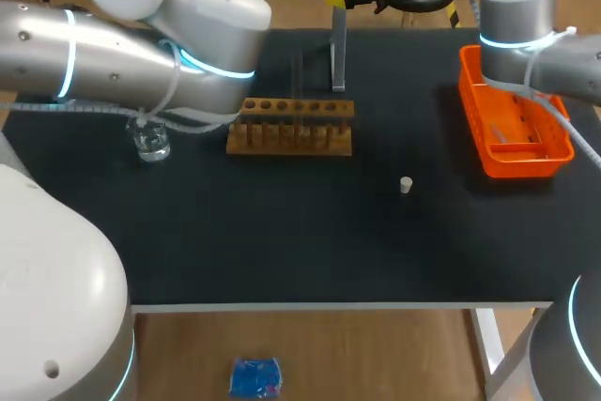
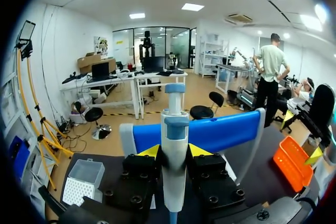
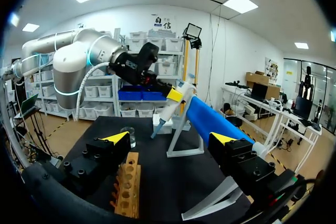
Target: Invert the test tube, pick up the pipette, mount the tip to pipette, aspirate from beaker and dispense into the tube, eject the tip, return the pipette, and cap with the stopper.
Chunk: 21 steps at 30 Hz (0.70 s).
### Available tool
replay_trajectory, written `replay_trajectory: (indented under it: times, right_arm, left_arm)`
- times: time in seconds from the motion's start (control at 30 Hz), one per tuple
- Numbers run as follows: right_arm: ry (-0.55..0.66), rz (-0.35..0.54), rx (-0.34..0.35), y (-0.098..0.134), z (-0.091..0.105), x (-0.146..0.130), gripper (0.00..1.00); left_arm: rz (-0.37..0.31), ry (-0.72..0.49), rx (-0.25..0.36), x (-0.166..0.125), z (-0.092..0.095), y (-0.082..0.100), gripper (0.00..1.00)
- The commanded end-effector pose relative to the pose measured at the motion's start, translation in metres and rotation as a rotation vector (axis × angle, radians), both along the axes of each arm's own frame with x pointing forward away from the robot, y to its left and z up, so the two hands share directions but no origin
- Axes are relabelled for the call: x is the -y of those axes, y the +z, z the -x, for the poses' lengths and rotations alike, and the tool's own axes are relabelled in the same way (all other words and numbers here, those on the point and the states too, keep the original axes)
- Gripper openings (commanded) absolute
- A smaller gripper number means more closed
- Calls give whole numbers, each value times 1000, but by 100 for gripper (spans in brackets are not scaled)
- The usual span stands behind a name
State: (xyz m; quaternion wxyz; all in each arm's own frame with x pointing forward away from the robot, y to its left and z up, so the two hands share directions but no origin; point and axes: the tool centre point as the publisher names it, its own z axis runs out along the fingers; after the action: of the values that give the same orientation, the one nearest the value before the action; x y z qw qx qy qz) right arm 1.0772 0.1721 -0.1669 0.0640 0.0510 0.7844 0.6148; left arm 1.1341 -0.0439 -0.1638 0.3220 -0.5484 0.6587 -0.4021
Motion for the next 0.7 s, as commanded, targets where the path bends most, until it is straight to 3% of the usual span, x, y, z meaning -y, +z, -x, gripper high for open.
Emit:
replay_trajectory:
  times: [0.03, 0.7]
  right_arm:
    - [2, 3, -2, 1, 0, 1, 100]
    - [2, 3, -2, 1, 0, 1, 100]
  left_arm:
    - [-9, 10, -12, 4, -10, -1, 0]
    - [-39, 23, -38, -3, -26, -7, 0]
